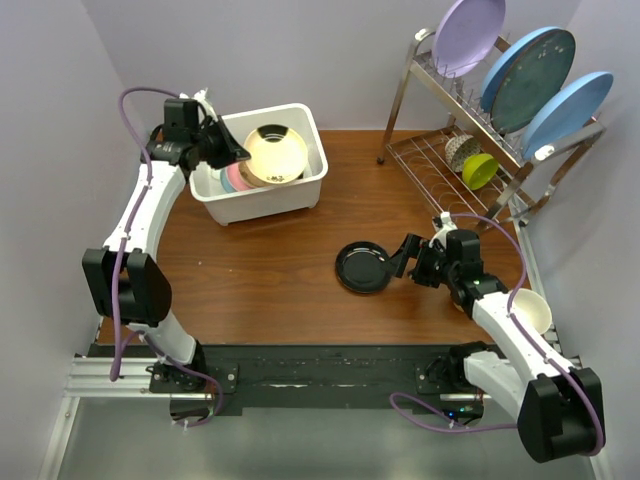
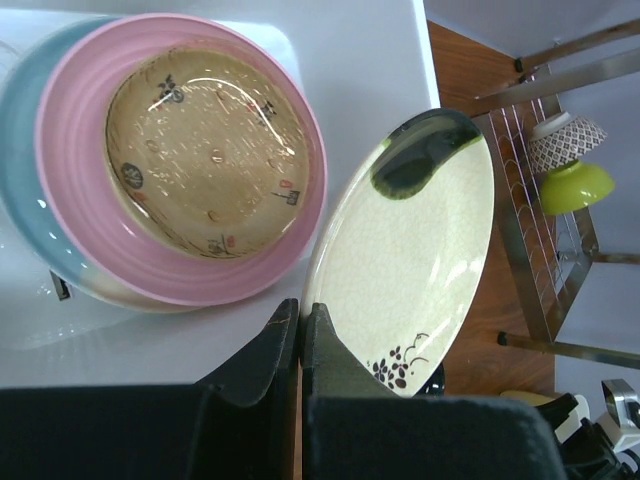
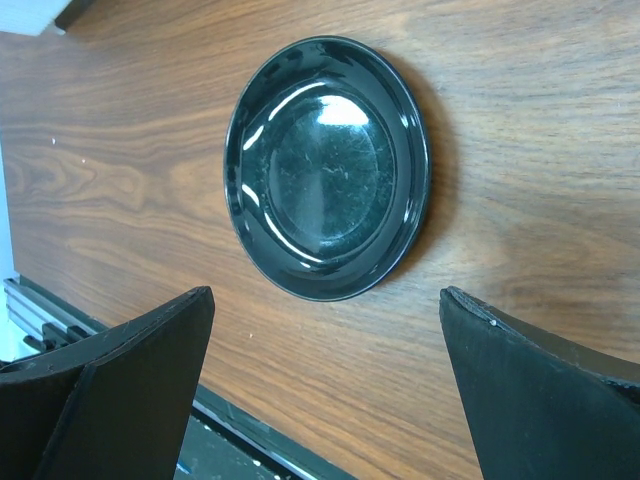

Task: Place the plates into the plastic bin on the countertop
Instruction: Place the plate in the plastic bin.

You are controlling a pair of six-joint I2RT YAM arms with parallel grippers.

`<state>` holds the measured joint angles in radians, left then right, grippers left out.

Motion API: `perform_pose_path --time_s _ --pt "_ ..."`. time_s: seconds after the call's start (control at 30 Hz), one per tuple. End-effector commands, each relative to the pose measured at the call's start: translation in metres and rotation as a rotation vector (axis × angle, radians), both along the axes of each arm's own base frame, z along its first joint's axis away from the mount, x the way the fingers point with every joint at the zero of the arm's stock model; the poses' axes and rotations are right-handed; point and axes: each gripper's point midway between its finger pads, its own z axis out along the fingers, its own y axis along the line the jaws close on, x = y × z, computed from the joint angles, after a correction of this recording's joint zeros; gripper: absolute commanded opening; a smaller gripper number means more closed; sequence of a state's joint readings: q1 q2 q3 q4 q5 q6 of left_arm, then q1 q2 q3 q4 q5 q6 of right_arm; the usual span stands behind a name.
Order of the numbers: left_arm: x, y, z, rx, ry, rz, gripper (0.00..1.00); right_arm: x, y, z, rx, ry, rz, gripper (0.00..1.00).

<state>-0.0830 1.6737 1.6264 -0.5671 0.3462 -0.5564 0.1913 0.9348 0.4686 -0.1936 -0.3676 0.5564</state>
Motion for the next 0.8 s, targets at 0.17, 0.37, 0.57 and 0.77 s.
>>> perform_pose_path --time_s 0.17,0.37,0.57,0.77 --pt "0.022 0.022 0.008 -0.034 -0.044 0.047 0.00 0.002 0.004 0.000 0.004 -0.021 0.031 0.99" --pt "0.033 0.037 -0.010 -0.004 -0.018 0.101 0.00 0.002 0.004 -0.003 0.007 -0.010 0.027 0.99" --pt "0.045 0.041 -0.030 -0.010 0.017 0.124 0.00 0.002 0.004 -0.008 0.003 0.002 0.028 0.99" --pt "0.060 0.058 -0.050 -0.018 0.056 0.162 0.00 0.001 0.003 -0.011 -0.003 0.011 0.029 0.99"
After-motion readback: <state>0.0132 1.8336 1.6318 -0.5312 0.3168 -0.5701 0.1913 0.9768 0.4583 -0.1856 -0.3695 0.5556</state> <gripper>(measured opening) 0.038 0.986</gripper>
